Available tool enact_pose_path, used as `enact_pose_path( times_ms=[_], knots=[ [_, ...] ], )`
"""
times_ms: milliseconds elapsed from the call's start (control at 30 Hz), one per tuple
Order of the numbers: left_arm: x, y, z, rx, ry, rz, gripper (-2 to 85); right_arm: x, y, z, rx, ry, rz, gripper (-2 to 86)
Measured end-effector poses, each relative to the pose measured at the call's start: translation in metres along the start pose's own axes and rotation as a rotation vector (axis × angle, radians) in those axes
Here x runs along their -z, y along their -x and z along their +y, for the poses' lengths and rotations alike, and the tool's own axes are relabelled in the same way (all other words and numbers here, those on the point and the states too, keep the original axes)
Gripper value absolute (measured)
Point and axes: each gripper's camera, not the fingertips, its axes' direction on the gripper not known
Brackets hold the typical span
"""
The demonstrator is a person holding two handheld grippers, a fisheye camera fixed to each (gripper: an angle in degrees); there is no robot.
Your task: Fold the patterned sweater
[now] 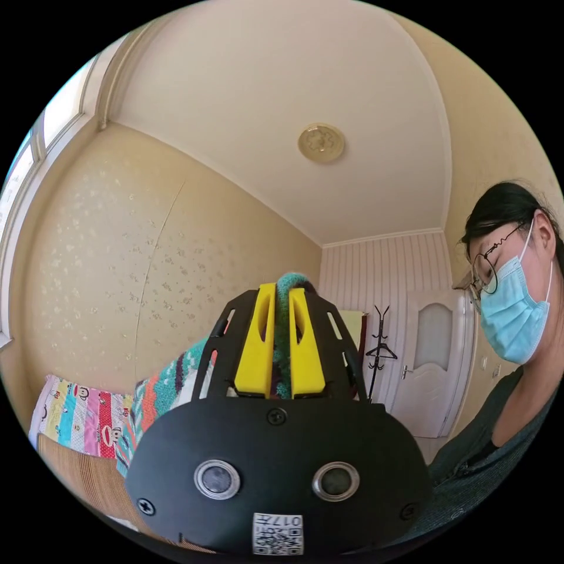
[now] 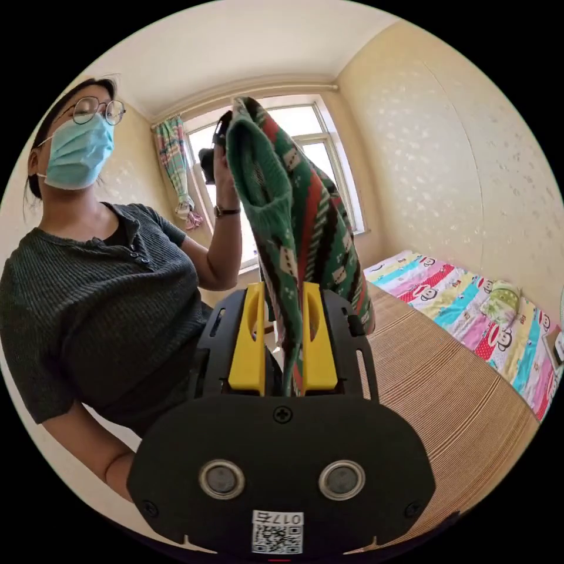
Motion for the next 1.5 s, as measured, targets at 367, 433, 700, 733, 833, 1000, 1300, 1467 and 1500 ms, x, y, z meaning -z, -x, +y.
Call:
enact_pose_path(
  times_ms=[367, 433, 700, 733, 833, 1000, 1300, 1467, 1500],
  knots=[
    [0.025, 0.070, -0.065, 0.013, 0.036, -0.230, 4.1, -0.004, -0.015, -0.085, -0.041, 0.172, 0.058, 4.5],
    [0.031, 0.101, -0.074, 0.018, 0.112, -0.218, 4.2, 0.073, -0.020, -0.099, -0.095, 0.049, 0.227, 3.9],
    [0.070, 0.214, -0.040, 0.109, 0.431, -0.016, 4.3, 0.246, 0.060, -0.135, -0.121, -0.261, 0.568, 3.2],
    [0.074, 0.224, -0.036, 0.113, 0.451, 0.041, 4.3, 0.265, 0.074, -0.148, -0.099, -0.281, 0.577, 3.1],
    [0.075, 0.255, -0.041, 0.184, 0.475, 0.152, 4.3, 0.312, 0.111, -0.192, -0.020, -0.358, 0.651, 3.2],
    [0.034, 0.300, -0.077, 0.154, 0.479, 0.278, 4.4, 0.376, 0.100, -0.278, -0.082, -0.427, 0.834, 3.2],
    [-0.241, 0.581, 0.057, 0.579, 1.025, -0.140, 6.1, 0.340, -0.390, -0.337, -0.628, 0.302, 0.813, 3.9],
    [-0.272, 0.680, 0.218, 0.771, 1.109, -0.657, 7.8, 0.285, -0.473, -0.251, -0.752, 0.493, 0.781, 2.9],
    [-0.274, 0.677, 0.234, 0.751, 1.133, -0.645, 7.7, 0.265, -0.471, -0.231, -0.724, 0.543, 0.737, 2.4]
  ],
)
